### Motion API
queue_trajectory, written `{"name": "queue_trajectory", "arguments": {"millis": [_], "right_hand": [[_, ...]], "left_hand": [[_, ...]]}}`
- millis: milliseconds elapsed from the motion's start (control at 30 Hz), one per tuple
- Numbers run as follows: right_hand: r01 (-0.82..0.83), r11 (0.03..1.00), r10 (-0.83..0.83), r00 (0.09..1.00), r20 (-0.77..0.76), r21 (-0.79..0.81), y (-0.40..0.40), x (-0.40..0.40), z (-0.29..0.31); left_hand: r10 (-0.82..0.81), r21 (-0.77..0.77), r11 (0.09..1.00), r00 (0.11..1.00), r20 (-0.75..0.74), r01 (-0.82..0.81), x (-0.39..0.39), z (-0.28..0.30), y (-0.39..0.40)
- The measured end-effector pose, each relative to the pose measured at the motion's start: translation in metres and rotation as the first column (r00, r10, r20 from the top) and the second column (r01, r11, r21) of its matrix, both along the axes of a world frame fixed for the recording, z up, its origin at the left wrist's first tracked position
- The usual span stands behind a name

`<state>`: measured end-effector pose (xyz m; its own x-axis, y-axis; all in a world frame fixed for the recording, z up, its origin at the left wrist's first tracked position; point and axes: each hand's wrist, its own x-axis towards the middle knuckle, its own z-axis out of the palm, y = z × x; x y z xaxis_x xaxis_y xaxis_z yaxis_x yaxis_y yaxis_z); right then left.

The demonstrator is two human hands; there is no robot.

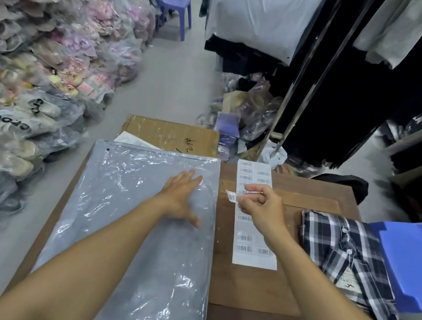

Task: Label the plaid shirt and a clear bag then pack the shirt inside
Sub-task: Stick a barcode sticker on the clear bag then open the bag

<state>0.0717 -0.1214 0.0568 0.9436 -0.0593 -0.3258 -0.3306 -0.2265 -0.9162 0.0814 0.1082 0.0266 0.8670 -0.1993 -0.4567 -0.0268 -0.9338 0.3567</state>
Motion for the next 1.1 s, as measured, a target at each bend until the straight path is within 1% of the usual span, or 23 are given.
{"name": "queue_trajectory", "arguments": {"millis": [133, 267, 367, 467, 533, 767, 833, 867, 900, 933, 967, 1000, 1033, 1067, 1100], "right_hand": [[0.004, 1.000, -0.004, 1.000, -0.005, 0.009, 0.002, -0.001, -0.005], [0.026, 0.999, -0.026, 1.000, -0.011, 0.023, 0.001, -0.002, -0.011], [0.022, 0.999, -0.022, 1.000, -0.006, 0.024, 0.000, -0.006, -0.015], [0.013, 1.000, -0.013, 1.000, -0.014, 0.012, -0.001, -0.011, -0.020], [0.003, 1.000, -0.003, 1.000, -0.021, -0.008, -0.002, -0.015, -0.025], [-0.025, 0.997, 0.022, 0.999, -0.041, -0.069, 0.002, -0.027, -0.038], [-0.037, 0.996, 0.034, 0.999, -0.040, -0.077, 0.003, -0.029, -0.039], [-0.041, 0.996, 0.038, 0.999, -0.036, -0.082, 0.003, -0.029, -0.040], [-0.042, 0.995, 0.040, 0.999, -0.032, -0.087, 0.004, -0.029, -0.041], [-0.045, 0.995, 0.042, 0.999, -0.029, -0.092, 0.004, -0.028, -0.041], [-0.049, 0.994, 0.047, 0.999, -0.024, -0.100, 0.004, -0.028, -0.042], [-0.055, 0.993, 0.053, 0.998, -0.017, -0.108, 0.005, -0.027, -0.042], [-0.058, 0.992, 0.058, 0.998, -0.006, -0.116, 0.006, -0.025, -0.043], [-0.062, 0.991, 0.063, 0.998, 0.005, -0.120, 0.007, -0.024, -0.043], [-0.067, 0.990, 0.070, 0.997, 0.015, -0.123, 0.009, -0.024, -0.043]], "left_hand": [[-0.047, 0.052, 0.998, 0.999, -0.022, 0.048, -0.003, -0.021, -0.001], [-0.050, 0.075, 0.996, 0.999, 0.001, 0.050, -0.014, -0.028, -0.010], [-0.118, 0.131, 0.984, 0.993, 0.005, 0.117, -0.033, -0.026, -0.024], [-0.196, 0.180, 0.967, 0.979, 0.057, 0.183, -0.056, -0.025, -0.040], [-0.206, 0.193, 0.963, 0.975, 0.089, 0.186, -0.069, -0.027, -0.047], [-0.206, 0.213, 0.961, 0.969, 0.133, 0.175, -0.092, -0.031, -0.056], [-0.166, 0.154, 0.977, 0.981, 0.098, 0.150, -0.094, -0.027, -0.057], [-0.106, 0.085, 0.991, 0.991, 0.078, 0.100, -0.093, -0.025, -0.057], [-0.014, -0.008, 1.000, 0.997, 0.074, 0.014, -0.090, -0.021, -0.057], [0.101, -0.109, 0.990, 0.991, 0.086, -0.091, -0.087, -0.018, -0.056], [0.222, -0.208, 0.958, 0.970, 0.102, -0.197, -0.082, -0.016, -0.056], [0.342, -0.304, 0.905, 0.934, 0.107, -0.297, -0.076, -0.014, -0.056], [0.458, -0.404, 0.827, 0.885, 0.082, -0.391, -0.070, -0.012, -0.056], [0.550, -0.495, 0.733, 0.835, 0.026, -0.467, -0.064, -0.008, -0.056], [0.606, -0.560, 0.642, 0.794, -0.049, -0.524, -0.058, -0.005, -0.057]]}}
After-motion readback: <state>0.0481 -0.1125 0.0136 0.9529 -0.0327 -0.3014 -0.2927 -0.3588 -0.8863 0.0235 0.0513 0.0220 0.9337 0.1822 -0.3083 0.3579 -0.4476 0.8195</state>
